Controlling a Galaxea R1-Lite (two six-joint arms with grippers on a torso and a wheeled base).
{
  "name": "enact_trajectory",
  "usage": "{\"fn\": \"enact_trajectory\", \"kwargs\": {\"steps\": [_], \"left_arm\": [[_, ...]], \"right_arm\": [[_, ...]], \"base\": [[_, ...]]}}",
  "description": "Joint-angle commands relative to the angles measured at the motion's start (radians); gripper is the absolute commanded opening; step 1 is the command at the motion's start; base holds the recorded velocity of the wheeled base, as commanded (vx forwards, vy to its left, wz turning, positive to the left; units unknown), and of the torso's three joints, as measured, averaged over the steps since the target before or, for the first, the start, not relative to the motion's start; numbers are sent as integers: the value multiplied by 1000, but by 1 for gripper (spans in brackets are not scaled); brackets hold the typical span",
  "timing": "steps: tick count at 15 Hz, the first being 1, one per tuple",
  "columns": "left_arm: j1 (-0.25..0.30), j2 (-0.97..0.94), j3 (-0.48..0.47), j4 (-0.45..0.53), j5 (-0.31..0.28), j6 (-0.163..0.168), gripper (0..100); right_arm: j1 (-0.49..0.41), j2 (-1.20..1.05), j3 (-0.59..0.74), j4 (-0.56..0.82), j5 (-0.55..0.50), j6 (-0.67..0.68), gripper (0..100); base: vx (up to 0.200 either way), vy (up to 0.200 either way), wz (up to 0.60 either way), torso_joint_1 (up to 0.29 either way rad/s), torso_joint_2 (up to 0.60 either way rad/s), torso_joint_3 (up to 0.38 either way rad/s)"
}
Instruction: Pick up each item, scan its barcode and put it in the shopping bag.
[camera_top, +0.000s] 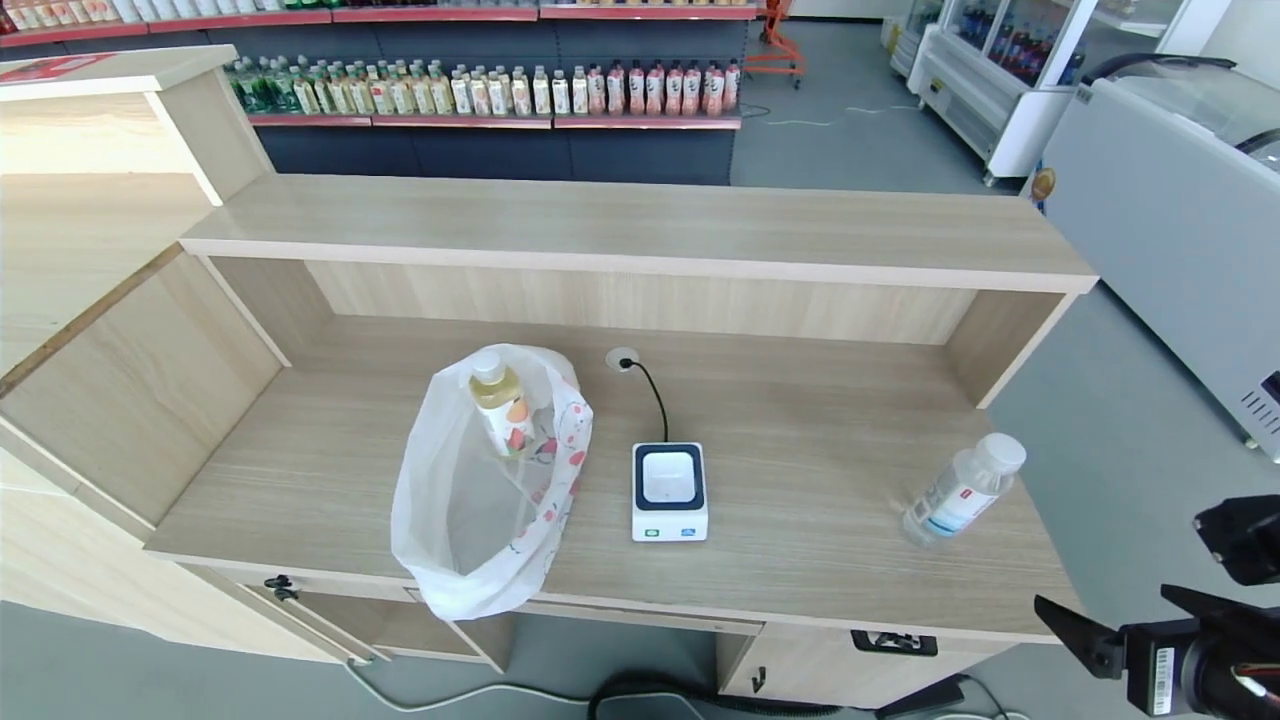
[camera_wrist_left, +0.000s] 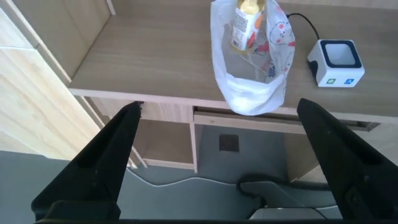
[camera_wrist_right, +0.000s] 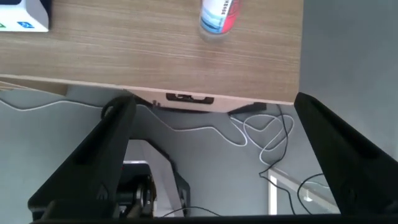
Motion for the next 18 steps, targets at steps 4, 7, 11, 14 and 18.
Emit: {"fn": "enact_trajectory", "kwargs": {"steps": [4,7,11,14,18], "left_arm": [[0,0,0,0,0,0,100],[0,0,0,0,0,0,100],[0,0,0,0,0,0,100],[0,0,0,0,0,0,100],[0,0,0,0,0,0,100]], "right_arm": [[9,-47,5,-6,13,9,100],[10,-45,-3,-7,68,6,100],[27,2,-4,-9,124,0,100],[29,93,8,-87,122,-55,100],[64,340,34,-354,121,-86,100]], "base": [[0,-200,0,1,2,4],[0,-200,0,2,2,1],[0,0,0,0,0,0],[0,0,0,0,0,0],[0,0,0,0,0,0]]}}
